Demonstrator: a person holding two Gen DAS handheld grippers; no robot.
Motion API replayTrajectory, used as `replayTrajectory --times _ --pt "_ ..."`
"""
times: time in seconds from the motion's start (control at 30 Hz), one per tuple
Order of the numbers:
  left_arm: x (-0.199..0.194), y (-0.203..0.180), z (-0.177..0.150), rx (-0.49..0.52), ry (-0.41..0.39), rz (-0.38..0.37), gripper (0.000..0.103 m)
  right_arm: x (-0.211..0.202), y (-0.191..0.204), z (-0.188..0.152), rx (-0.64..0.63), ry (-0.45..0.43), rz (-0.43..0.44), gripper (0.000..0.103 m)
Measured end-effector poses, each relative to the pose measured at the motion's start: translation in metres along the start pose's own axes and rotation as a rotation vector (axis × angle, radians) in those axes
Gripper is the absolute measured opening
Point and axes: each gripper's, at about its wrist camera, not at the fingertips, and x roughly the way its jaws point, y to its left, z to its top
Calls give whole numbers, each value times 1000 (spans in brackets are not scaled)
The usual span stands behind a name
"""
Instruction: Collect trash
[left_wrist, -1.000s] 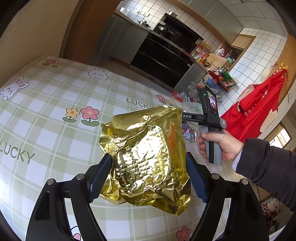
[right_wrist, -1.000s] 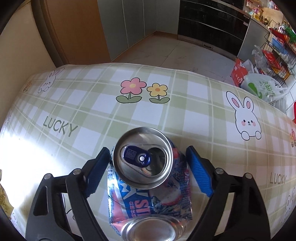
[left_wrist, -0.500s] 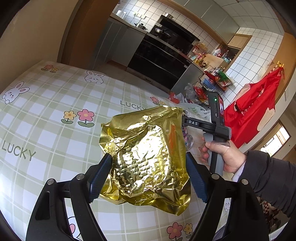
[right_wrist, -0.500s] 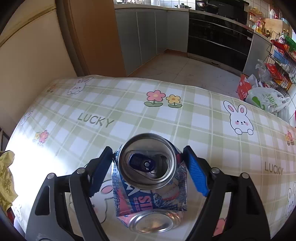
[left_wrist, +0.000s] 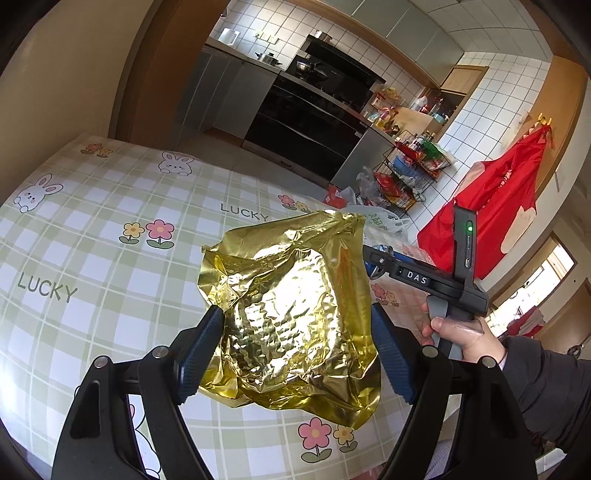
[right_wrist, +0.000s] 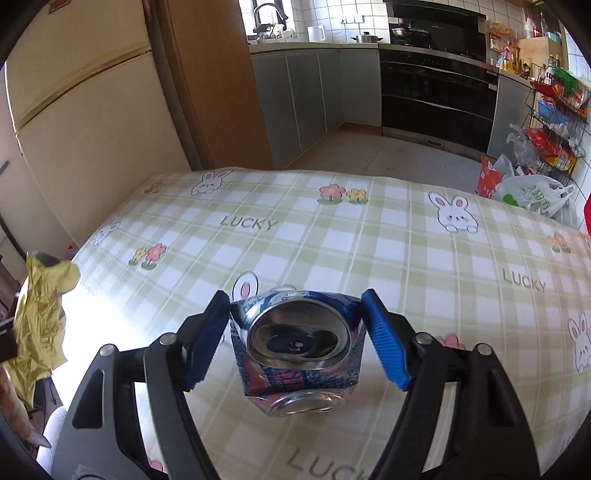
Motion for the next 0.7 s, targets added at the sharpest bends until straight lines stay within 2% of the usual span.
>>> replayTrajectory --times 0.13,0.23,0.27,0.3,0.33,0.53,0.6,0.7 --pt "-10 -12 -5 11 -2 -6 77 -25 3 -18 5 -10 -1 73" --pt "-17 -19 -7 16 -6 -11 77 -47 5 -25 14 -35 -2 68" --pt "-20 -22 -7 20 -10 -13 77 -56 5 -27 16 -46 -2 57" --pt "-23 -25 -6 24 -15 -14 77 -63 5 -29 18 -54 -3 25" --pt "-27 -29 -6 29 -22 -17 77 -69 6 -31 19 -51 -15 17" --pt "-47 -46 -10 63 -44 -24 77 -88 5 -48 23 -16 -18 20" --pt "-53 -47 -13 64 -52 -24 77 -92 2 -53 55 -10 -12 37" --pt "-57 -43 -18 49 -54 -25 77 -84 -1 -60 86 27 -9 55"
